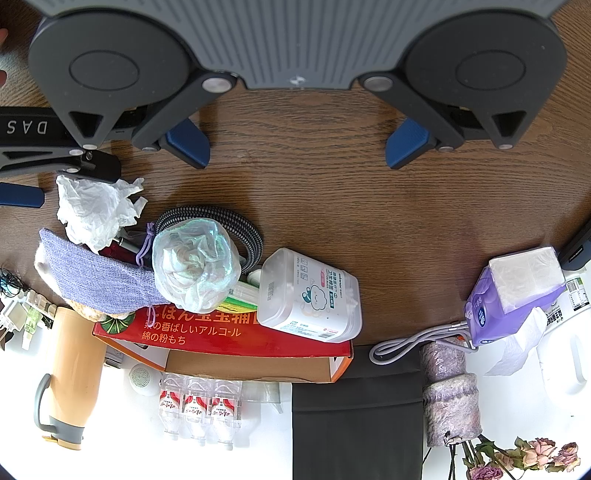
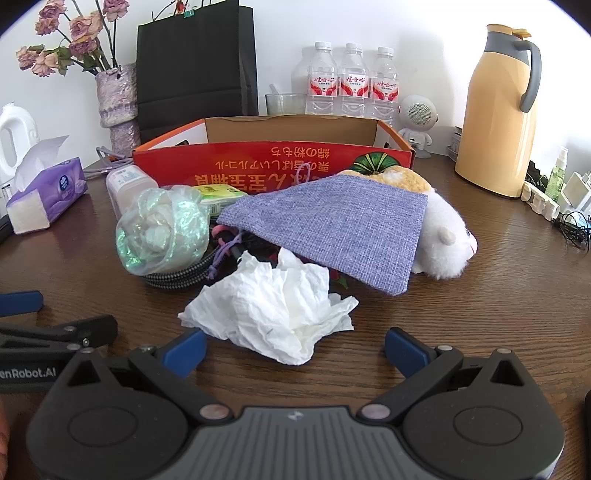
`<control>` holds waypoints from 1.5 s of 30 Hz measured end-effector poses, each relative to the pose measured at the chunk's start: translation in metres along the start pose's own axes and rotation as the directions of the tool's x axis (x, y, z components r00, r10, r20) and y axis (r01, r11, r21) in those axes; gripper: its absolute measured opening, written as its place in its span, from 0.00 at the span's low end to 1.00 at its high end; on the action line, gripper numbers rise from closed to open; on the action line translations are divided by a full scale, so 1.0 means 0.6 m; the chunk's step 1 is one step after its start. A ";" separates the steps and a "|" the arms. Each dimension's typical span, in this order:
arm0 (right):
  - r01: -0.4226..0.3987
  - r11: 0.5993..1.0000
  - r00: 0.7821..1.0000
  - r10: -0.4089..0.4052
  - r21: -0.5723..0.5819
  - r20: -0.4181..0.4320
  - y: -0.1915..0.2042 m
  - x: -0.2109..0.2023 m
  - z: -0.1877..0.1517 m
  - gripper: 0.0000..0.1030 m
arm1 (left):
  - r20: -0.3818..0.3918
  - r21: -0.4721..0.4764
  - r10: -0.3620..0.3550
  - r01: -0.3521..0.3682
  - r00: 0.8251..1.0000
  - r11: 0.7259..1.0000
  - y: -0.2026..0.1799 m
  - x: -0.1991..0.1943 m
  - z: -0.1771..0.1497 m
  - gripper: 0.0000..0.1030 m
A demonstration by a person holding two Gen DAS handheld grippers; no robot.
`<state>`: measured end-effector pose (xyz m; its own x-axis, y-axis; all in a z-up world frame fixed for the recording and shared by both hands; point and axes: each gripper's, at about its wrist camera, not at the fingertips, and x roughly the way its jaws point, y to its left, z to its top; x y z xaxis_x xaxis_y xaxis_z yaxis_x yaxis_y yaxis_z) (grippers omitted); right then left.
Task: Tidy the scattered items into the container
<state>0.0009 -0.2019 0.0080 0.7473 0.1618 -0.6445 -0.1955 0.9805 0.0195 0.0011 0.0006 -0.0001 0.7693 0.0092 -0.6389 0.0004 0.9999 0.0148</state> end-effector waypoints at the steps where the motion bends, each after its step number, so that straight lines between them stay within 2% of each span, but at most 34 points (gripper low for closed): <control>1: 0.000 1.000 1.000 0.000 0.000 0.000 0.000 0.000 0.000 1.00 | 0.000 0.000 0.000 0.000 1.000 1.000 0.000 0.000 0.000 1.00; 35: -0.003 1.000 1.000 0.003 0.000 0.003 -0.003 0.002 0.001 1.00 | 0.007 0.011 0.000 0.000 1.000 1.000 0.000 -0.004 0.000 1.00; 36: -0.001 1.000 1.000 0.001 0.004 0.007 -0.003 0.000 -0.002 0.99 | 0.023 0.035 0.014 -0.015 1.000 0.999 -0.005 -0.015 0.002 0.95; 38: -0.027 1.000 0.999 0.027 0.013 0.040 -0.011 -0.017 -0.006 0.97 | 0.152 0.105 0.002 -0.018 0.988 0.994 -0.011 -0.056 0.014 0.98; 40: -0.080 0.996 0.992 0.075 0.038 0.106 -0.027 -0.041 -0.011 0.98 | 0.291 0.172 -0.047 -0.003 0.956 0.985 -0.015 -0.088 0.026 1.00; 41: -0.099 0.994 0.987 0.091 0.056 0.132 -0.037 -0.050 -0.012 0.98 | 0.324 0.197 -0.071 0.006 0.943 0.980 -0.017 -0.092 0.033 1.00; 42: -0.111 0.991 0.985 0.100 0.072 0.142 -0.044 -0.054 -0.009 0.98 | 0.328 0.210 -0.092 0.022 0.940 0.978 -0.017 -0.088 0.040 1.00; 45: -0.116 0.990 0.985 0.104 0.082 0.137 -0.057 -0.052 0.004 0.97 | 0.267 0.209 -0.172 0.117 0.948 0.971 -0.024 -0.052 0.063 1.00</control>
<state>-0.0143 -0.2405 0.0292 0.8028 0.2768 -0.5280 -0.2280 0.9609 0.1571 0.0009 -0.0144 0.0488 0.8998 -0.1662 -0.4034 0.2241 0.9694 0.1006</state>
